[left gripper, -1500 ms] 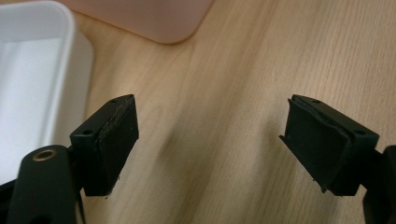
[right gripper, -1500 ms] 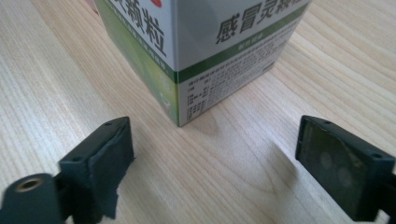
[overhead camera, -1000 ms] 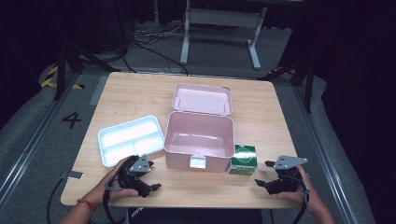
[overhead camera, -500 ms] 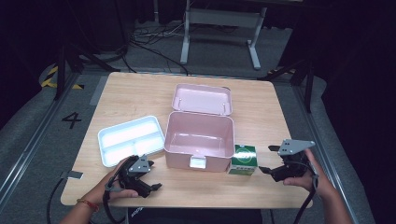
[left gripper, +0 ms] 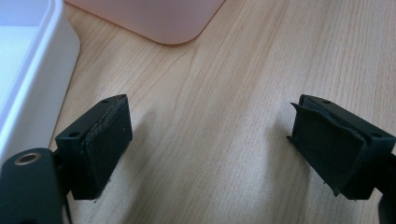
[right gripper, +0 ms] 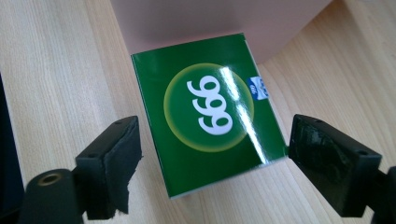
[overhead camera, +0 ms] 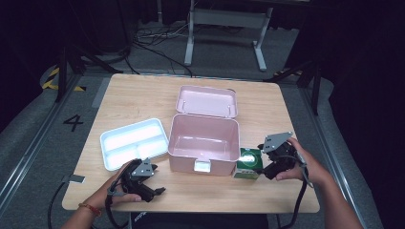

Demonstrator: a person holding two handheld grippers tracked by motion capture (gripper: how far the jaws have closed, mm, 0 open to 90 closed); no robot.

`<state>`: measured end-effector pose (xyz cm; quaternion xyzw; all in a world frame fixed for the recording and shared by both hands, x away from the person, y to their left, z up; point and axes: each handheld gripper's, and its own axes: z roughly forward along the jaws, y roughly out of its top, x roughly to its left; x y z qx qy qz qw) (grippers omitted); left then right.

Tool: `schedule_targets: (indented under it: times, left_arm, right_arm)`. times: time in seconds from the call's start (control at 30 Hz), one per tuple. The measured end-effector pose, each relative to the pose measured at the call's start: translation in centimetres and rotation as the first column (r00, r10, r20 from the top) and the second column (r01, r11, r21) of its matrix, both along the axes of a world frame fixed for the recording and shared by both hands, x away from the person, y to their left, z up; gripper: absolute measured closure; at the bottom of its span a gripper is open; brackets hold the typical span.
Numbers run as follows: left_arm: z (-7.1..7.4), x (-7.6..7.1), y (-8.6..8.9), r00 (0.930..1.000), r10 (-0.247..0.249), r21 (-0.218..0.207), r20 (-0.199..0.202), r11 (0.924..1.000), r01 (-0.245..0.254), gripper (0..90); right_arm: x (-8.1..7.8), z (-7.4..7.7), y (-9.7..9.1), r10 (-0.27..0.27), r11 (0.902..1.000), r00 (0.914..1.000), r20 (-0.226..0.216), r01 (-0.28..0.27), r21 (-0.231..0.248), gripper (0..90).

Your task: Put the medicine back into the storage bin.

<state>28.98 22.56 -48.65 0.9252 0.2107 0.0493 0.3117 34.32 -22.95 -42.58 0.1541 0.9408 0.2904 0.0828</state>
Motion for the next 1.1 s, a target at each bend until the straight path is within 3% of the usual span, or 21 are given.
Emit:
schedule_targets:
  times: [0.1,0.23,0.4,0.6,0.7,0.87,0.93,1.03,1.1]
  left_arm:
    - [0.0,0.0,0.0,1.0,-0.001,0.001,0.001,1.0,0.001,13.1]
    - [0.0,0.0,0.0,1.0,-0.004,0.0,0.0,1.0,0.004,13.2]
    - [0.0,0.0,0.0,1.0,-0.005,0.0,-0.001,1.0,0.005,13.2]
    - [0.0,0.0,0.0,1.0,-0.005,-0.001,-0.001,1.0,0.005,13.2]
    - [0.0,0.0,0.0,1.0,-0.007,0.001,-0.001,1.0,0.007,13.2]
    - [0.0,0.0,0.0,1.0,-0.008,0.001,-0.001,1.0,0.008,13.2]
    - [0.0,0.0,0.0,1.0,-0.008,0.0,-0.001,1.0,0.008,13.2]
    - [0.0,0.0,0.0,1.0,-0.008,0.001,-0.001,1.0,0.008,13.2]
    - [0.0,0.0,0.0,1.0,-0.007,-0.002,-0.001,1.0,0.007,13.2]
  right_arm:
    - [0.6,-0.3,0.6,0.031,0.9994,0.999,-0.032,-0.031,-0.013,17.3]
    - [1.6,-0.7,1.4,0.059,0.9949,0.9957,-0.072,-0.064,-0.077,16.5]
    - [2.5,-0.6,2.2,0.098,0.9859,0.9882,-0.118,-0.112,-0.124,13.1]
    - [2.9,-0.5,3.2,0.122,0.9719,0.983,-0.137,-0.146,-0.184,11.4]
    - [3.1,-0.4,3.3,0.121,0.971,0.9832,-0.137,-0.146,-0.19,11.7]
    - [2.9,-0.8,3.6,0.104,0.9749,0.9906,-0.088,-0.119,-0.188,8.9]
    - [3.0,-0.9,3.5,0.111,0.9759,0.9887,-0.101,-0.127,-0.177,6.0]
    - [3.0,-0.7,3.6,0.126,0.9693,0.9884,-0.084,-0.141,-0.202,11.3]
    - [3.2,-0.3,3.4,0.133,0.9705,0.9871,-0.089,-0.148,-0.191,16.0]
